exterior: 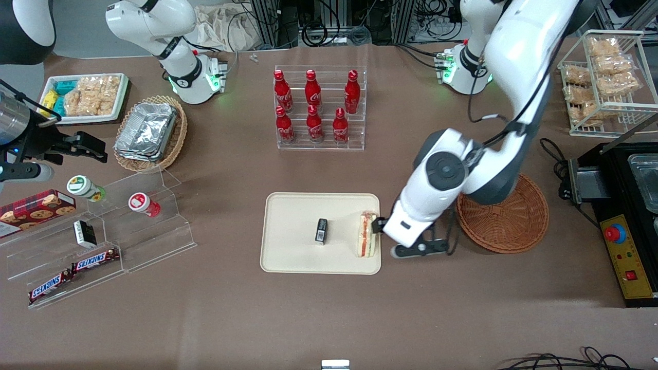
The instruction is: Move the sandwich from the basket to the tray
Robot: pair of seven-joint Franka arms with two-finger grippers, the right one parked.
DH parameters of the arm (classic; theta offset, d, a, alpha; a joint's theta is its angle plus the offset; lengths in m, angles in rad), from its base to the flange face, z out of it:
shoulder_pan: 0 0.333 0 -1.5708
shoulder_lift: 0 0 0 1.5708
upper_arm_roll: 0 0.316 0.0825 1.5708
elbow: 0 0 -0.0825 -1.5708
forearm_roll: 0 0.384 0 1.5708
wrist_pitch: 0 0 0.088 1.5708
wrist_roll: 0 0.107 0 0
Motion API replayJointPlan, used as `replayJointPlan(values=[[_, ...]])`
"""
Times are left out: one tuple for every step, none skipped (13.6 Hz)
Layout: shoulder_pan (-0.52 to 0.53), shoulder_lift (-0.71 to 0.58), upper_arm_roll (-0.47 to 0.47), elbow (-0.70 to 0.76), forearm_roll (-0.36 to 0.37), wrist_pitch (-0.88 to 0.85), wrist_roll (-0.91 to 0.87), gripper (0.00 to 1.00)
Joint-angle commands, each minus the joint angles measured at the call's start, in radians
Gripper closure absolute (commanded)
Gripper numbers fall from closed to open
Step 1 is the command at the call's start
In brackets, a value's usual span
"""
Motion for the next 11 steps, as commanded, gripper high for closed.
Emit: replayJointPlan(values=[[0.068, -0.117, -0.003, -0.033, -0.073, -0.151, 0.126, 0.01], [0.096, -0.159, 0.000, -0.037, -0.113, -0.220, 0.206, 0.01], [0.125, -0.199, 0.002, -0.041, -0.123, -0.300, 0.267, 0.01], [0.153, -0.240, 0.003, -0.040, -0.123, -0.377, 0.302, 0.01], [0.197, -0.304, 0.005, -0.043, -0.114, -0.456, 0.328, 0.01], [0.214, -0.344, 0.011, -0.044, -0.108, -0.516, 0.352, 0.01], [0.211, -0.381, 0.046, -0.044, -0.104, -0.567, 0.368, 0.01], [0.195, -0.423, 0.109, -0.044, -0.114, -0.587, 0.400, 0.01], [0.173, -0.461, 0.161, -0.046, -0.124, -0.601, 0.461, 0.01], [0.158, -0.492, 0.196, -0.055, -0.137, -0.626, 0.501, 0.01], [0.144, -0.516, 0.221, -0.070, -0.159, -0.631, 0.518, 0.01]])
